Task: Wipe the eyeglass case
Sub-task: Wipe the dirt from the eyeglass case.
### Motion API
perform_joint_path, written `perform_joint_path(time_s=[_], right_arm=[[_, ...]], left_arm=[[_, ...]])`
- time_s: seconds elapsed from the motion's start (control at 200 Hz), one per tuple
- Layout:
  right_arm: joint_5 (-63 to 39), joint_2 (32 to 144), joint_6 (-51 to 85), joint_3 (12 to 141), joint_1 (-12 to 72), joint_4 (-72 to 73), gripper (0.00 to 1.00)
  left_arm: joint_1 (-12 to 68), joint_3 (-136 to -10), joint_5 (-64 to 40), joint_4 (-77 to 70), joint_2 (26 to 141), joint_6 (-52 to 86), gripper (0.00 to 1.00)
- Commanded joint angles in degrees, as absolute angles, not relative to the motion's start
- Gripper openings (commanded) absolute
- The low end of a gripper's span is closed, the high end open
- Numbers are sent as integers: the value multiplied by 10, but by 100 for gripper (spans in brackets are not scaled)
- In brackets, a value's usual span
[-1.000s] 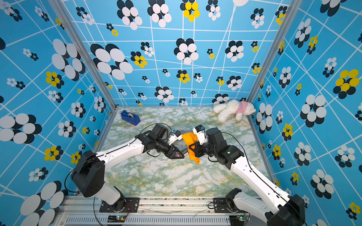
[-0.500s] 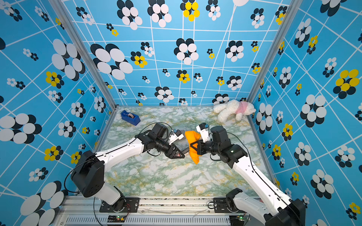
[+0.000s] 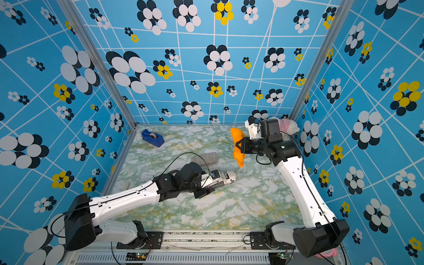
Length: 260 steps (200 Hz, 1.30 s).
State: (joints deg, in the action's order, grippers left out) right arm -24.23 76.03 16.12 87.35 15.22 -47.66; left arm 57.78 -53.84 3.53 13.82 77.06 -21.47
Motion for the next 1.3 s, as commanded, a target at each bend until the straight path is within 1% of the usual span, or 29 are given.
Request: perform_joint_path(time_s=[0.0, 0.08, 0.16, 0.315, 0.44, 0.55, 0.725, 0.84, 0.935, 1.059, 1.184, 1.294], right_arm=[[-302, 787, 138, 935, 155, -586, 0], [-312, 806, 126, 950, 170, -616, 0], [-302, 824, 113, 954, 193, -636, 0], [-296, 864, 112, 987, 223, -647, 0], [-275, 909, 95, 1039, 255, -686, 0], [-280, 937, 98, 1014, 270, -667, 0], [-277, 932, 116, 882, 267, -591, 0], [-269, 932, 100, 826, 225, -586, 0], [-251, 914, 78, 816, 185, -608, 0], [-222, 903, 61, 825, 171, -627, 0], [-229, 918, 58, 844, 182, -637, 0], [-261, 944, 58, 879, 229, -645, 0]], left_arm=[[602, -511, 293, -13, 782, -402, 20], [631, -497, 359, -105, 807, -505, 21], [648, -479, 398, -210, 829, -600, 21], [670, -436, 398, -392, 868, -744, 22], [673, -435, 412, -490, 908, -801, 22], [671, -432, 406, -578, 941, -848, 22], [663, -431, 416, -650, 968, -873, 19], [662, -421, 417, -666, 962, -876, 19], [658, -412, 419, -666, 953, -874, 18], [653, -406, 421, -641, 937, -854, 19], [653, -408, 418, -624, 929, -841, 18], [652, -411, 413, -630, 936, -846, 18]])
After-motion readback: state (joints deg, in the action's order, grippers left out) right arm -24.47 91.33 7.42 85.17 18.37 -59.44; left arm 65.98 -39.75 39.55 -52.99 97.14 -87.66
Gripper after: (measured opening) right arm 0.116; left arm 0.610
